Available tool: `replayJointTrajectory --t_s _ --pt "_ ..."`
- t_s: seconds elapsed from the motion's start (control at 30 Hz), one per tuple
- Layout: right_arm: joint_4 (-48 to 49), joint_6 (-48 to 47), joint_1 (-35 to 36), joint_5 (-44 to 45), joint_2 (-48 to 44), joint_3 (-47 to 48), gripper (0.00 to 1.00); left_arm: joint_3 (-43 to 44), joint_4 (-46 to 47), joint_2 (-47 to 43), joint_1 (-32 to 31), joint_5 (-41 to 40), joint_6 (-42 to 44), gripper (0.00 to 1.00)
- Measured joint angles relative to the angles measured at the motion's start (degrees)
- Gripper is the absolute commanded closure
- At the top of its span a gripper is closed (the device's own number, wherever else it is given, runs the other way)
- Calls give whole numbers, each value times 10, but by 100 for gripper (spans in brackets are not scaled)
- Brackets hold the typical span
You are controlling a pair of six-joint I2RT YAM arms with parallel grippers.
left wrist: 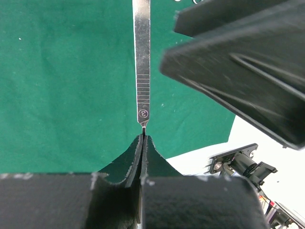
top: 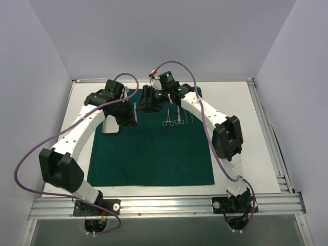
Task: Open and lay out the surgical kit
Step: Place the medical item in the surgical kit.
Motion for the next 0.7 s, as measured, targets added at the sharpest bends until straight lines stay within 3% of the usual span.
replayJointTrajectory --t_s 0.43,0.63,0.7 --pt "14 16 10 -15 23 14 63 0 0 0 -5 7 1 98" --pt "31 25 14 -31 38 14 83 0 0 0 -6 8 4 98" --pt "36 30 14 -36 44 14 95 0 1 0 -7 9 6 98"
